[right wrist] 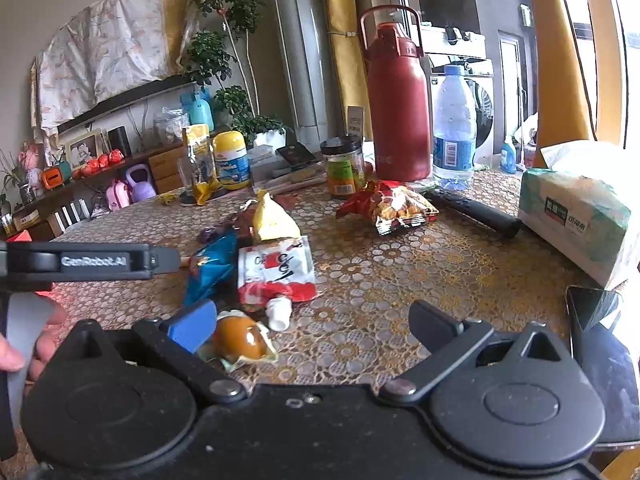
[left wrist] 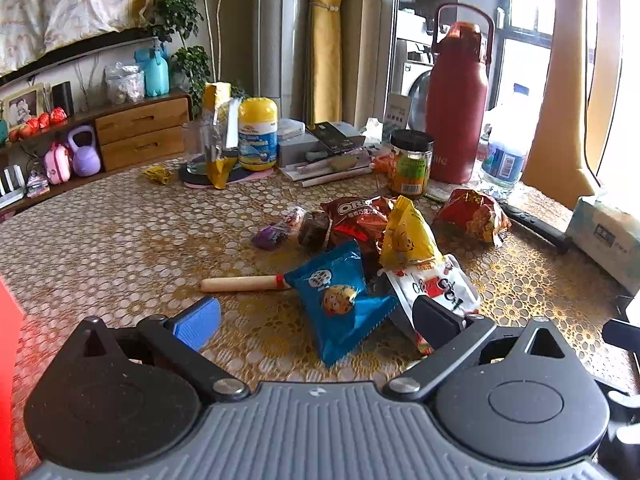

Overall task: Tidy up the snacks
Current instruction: 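Grasp the blue chip bag with the left gripper while the right gripper grasps the white-red pouch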

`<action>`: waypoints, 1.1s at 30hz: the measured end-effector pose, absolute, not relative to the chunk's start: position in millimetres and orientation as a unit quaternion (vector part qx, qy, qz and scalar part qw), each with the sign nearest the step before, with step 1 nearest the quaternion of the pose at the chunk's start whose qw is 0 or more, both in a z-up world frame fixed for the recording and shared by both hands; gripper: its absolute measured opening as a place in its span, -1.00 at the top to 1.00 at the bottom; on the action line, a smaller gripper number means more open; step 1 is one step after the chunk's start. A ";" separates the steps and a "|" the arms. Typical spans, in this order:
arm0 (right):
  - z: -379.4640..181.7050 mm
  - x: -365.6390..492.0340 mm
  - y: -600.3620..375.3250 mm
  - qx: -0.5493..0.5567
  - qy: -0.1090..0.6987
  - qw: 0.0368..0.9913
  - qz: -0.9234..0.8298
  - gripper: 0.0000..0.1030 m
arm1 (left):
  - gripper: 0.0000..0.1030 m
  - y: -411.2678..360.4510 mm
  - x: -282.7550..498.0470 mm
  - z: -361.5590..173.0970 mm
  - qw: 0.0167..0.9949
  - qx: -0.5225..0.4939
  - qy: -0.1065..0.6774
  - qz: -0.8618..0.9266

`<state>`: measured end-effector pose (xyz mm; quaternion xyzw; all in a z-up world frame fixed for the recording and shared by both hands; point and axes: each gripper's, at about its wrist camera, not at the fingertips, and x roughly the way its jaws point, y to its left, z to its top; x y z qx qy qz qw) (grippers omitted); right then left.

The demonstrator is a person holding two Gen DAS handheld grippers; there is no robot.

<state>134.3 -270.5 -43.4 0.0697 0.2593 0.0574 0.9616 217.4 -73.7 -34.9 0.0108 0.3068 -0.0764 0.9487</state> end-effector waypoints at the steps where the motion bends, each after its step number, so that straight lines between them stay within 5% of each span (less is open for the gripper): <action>1: -44.5 137.5 -271.8 0.071 0.260 0.961 0.057 -0.99 | -1.00 -75.1 222.4 -37.1 0.948 0.011 0.308 -0.074; 18: -49.5 182.2 -272.0 0.071 0.263 0.960 0.069 -0.99 | -0.98 -78.9 275.4 -70.6 0.939 -0.022 0.333 -0.087; 20: -52.1 187.2 -271.0 0.069 0.266 0.959 0.069 -0.99 | -0.88 -77.8 275.3 -71.4 0.939 -0.027 0.329 -0.095; 21: -53.9 190.7 -269.7 0.067 0.268 0.958 0.070 -0.99 | -0.70 -76.5 275.3 -71.7 0.939 -0.031 0.328 -0.100; 22: -55.3 193.4 -268.1 0.066 0.271 0.958 0.071 -0.99 | -0.27 -76.2 276.3 -71.8 0.939 -0.031 0.329 -0.099; 23: -56.1 196.1 -266.6 0.064 0.273 0.957 0.072 -0.99 | -0.18 -76.8 278.1 -73.6 0.936 -0.023 0.338 -0.096; 33: -64.2 218.9 -248.9 0.048 0.287 0.953 0.087 -0.99 | 0.15 -67.5 274.9 -73.7 0.931 -0.049 0.339 -0.122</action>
